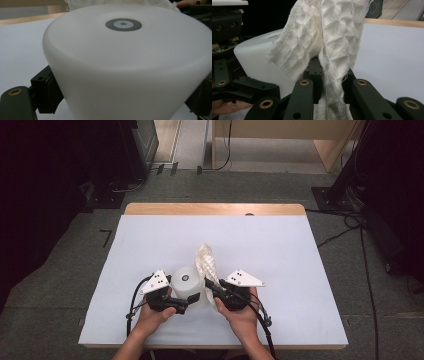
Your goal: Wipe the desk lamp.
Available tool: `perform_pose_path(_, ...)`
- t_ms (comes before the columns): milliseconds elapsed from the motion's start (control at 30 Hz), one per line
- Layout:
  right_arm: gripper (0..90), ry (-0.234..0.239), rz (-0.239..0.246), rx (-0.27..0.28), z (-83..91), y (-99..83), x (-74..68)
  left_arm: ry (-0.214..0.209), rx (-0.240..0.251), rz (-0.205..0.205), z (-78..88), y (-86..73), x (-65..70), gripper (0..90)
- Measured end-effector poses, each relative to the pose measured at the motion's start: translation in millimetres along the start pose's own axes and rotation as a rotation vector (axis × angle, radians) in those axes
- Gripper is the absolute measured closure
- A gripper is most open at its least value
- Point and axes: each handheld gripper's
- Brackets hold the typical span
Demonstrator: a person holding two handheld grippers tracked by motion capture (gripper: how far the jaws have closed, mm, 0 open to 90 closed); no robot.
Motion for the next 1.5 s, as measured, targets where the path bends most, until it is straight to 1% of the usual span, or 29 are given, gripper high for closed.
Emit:
perform_pose_path(100,78.6,0.000,0.003,-0.008,-0.9,-1.6,-0.1,0.000,0.035,0.001,7.3,4.0,-1.0,8.8)
perform_pose_path(233,78.6,-0.006,0.011,-0.054,-8.5,-7.5,-0.6,0.005,0.084,0.022,18.7,8.4,-4.5,8.8)
perform_pose_path(300,78.6,-0.012,0.017,-0.072,-12.4,-8.8,-1.5,0.001,0.081,0.025,20.9,8.9,-6.6,8.8)
perform_pose_path(400,78.7,-0.011,0.016,-0.075,-13.6,-7.8,-2.6,-0.006,0.064,0.028,17.9,6.8,-8.2,8.8)
perform_pose_path(467,78.7,-0.005,0.007,-0.056,-11.7,-5.5,-2.5,-0.008,0.038,0.017,11.5,4.4,-7.1,8.8)
perform_pose_path(500,78.7,-0.009,0.001,-0.042,-9.7,-3.9,-2.7,-0.011,0.028,0.013,8.3,3.8,-6.0,8.8)
perform_pose_path(633,78.7,-0.015,-0.004,0.001,-2.1,-0.1,-0.8,-0.008,0.009,-0.010,0.3,3.8,-1.1,8.8)
perform_pose_path(700,78.8,-0.016,-0.005,0.017,0.4,0.8,0.9,-0.004,0.017,-0.011,0.2,5.2,0.1,8.8)
perform_pose_path(767,78.8,-0.016,-0.007,0.011,-0.5,-0.7,2.1,-0.009,0.032,-0.007,2.5,6.7,-0.7,8.8)
perform_pose_path(833,78.9,-0.026,-0.001,-0.014,-5.2,-5.3,2.3,-0.015,0.054,0.005,6.2,8.9,-4.1,8.8)
perform_pose_path(867,78.9,-0.027,0.009,-0.024,-7.9,-7.6,3.0,-0.015,0.063,0.011,7.7,9.7,-5.8,8.8)
perform_pose_path(900,78.9,-0.031,0.011,-0.038,-9.5,-9.0,3.3,-0.017,0.078,0.027,10.2,10.9,-8.2,8.8)
perform_pose_path(933,78.9,-0.029,0.010,-0.056,-12.1,-11.1,3.6,-0.022,0.087,0.033,11.7,11.8,-10.1,8.8)
perform_pose_path(1000,78.9,-0.027,0.009,-0.068,-13.9,-12.8,3.6,-0.027,0.079,0.029,10.9,12.4,-11.1,8.8)
perform_pose_path(1067,79.0,-0.042,0.009,-0.073,-13.5,-12.0,3.2,-0.031,0.061,0.025,7.7,12.1,-9.8,8.8)
perform_pose_path(1100,79.0,-0.041,0.009,-0.066,-12.4,-11.3,3.8,-0.039,0.043,0.017,4.6,11.6,-7.9,8.8)
perform_pose_path(1167,79.0,-0.030,-0.021,-0.044,-7.1,-8.2,4.9,-0.039,0.014,-0.003,-1.0,10.4,-2.7,8.8)
perform_pose_path(1200,79.0,-0.027,-0.026,-0.018,-2.6,-5.6,5.4,-0.037,0.005,-0.010,-3.0,10.2,-0.4,8.8)
perform_pose_path(1233,79.0,-0.028,-0.032,-0.004,0.7,-3.8,5.3,-0.029,-0.006,-0.023,-5.5,10.2,2.7,8.8)
perform_pose_path(1267,79.0,-0.024,-0.032,0.021,5.5,-1.4,5.5,-0.023,-0.008,-0.029,-6.2,10.5,4.2,8.8)
perform_pose_path(1333,79.0,-0.018,-0.026,0.045,10.6,0.2,4.4,-0.014,0.003,-0.032,-4.4,12.4,5.4,8.8)
perform_pose_path(1367,79.0,-0.018,-0.020,0.048,10.7,-0.3,4.0,-0.012,0.017,-0.022,-2.2,13.4,4.5,8.8)
perform_pose_path(1400,79.0,-0.015,-0.021,0.035,9.2,-1.6,3.4,-0.012,0.032,-0.009,1.0,14.2,2.3,8.8)
perform_pose_path(1433,78.9,-0.016,-0.022,0.020,6.0,-3.9,3.2,-0.013,0.058,0.013,5.4,15.2,-0.9,8.8)
perform_pose_path(1500,79.0,-0.022,-0.029,-0.020,-3.9,-11.2,0.4,0.000,0.096,0.036,12.6,16.1,-5.8,8.8)
Point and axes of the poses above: each handheld gripper's, and its own axes: z roughly backward along the jaws, y roughly out of its top, x roughly to its right, and after that the axes turned 12 degrees about -x, right-handed
